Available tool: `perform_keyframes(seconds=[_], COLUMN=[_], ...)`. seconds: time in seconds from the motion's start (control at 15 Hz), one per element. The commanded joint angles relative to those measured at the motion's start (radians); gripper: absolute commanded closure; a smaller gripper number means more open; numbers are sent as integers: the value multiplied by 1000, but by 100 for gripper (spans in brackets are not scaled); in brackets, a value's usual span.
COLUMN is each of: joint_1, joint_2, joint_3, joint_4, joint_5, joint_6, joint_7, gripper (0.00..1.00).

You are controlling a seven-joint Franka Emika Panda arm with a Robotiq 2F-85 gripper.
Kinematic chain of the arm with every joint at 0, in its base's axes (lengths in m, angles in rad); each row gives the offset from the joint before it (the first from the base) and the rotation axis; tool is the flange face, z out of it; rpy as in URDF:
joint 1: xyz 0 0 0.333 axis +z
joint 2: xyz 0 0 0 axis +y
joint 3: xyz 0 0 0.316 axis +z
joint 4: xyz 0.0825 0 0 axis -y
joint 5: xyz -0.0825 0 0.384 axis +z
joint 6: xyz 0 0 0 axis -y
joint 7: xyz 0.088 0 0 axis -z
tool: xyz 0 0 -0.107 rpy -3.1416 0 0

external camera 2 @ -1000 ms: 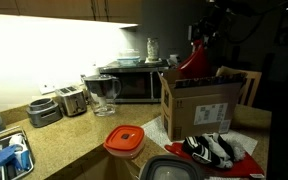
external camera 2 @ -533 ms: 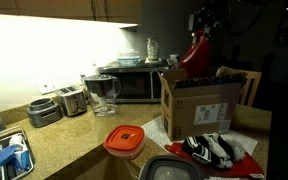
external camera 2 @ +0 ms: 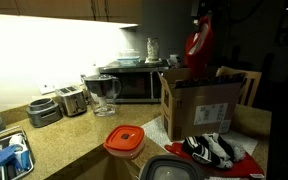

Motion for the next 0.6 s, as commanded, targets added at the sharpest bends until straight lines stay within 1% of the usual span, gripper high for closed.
perform_keyframes(seconds=[0.0,0.53], joint_1=[13,60], joint_2=[0,15], joint_3=[23,59], joint_4=[16,18], joint_5=[20,2], joint_6=[-53,-115], joint_7=[-121,-348], gripper=[96,96])
